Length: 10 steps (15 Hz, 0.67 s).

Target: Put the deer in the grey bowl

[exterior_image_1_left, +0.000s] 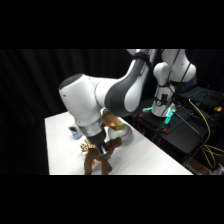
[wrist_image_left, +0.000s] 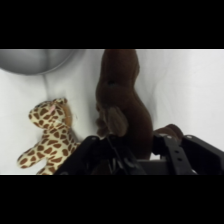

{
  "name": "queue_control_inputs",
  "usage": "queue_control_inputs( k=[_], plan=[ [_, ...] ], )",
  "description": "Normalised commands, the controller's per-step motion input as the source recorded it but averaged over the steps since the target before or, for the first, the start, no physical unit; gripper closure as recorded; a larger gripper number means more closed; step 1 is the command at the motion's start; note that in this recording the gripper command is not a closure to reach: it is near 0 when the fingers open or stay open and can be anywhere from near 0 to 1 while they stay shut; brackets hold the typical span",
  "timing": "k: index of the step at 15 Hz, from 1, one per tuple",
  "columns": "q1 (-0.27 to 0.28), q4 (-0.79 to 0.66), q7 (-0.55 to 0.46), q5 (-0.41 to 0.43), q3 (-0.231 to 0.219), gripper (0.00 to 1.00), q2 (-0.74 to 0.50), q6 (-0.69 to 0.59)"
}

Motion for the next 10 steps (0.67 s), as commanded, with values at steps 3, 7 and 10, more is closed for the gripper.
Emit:
queue_control_inputs(
  k=[3,7,10],
  plan=[
    [-0.091,-0.26,-0.17,-0.083,-0.093,0.74,-0.61,-0.37],
    [-0.089,-0.54,-0.16,-0.065,-0.051,0.74,-0.56,-0.04],
    [-0.092,-0.79,-0.15,-0.005,-0.027,0.74,-0.59,0.19]
  ],
)
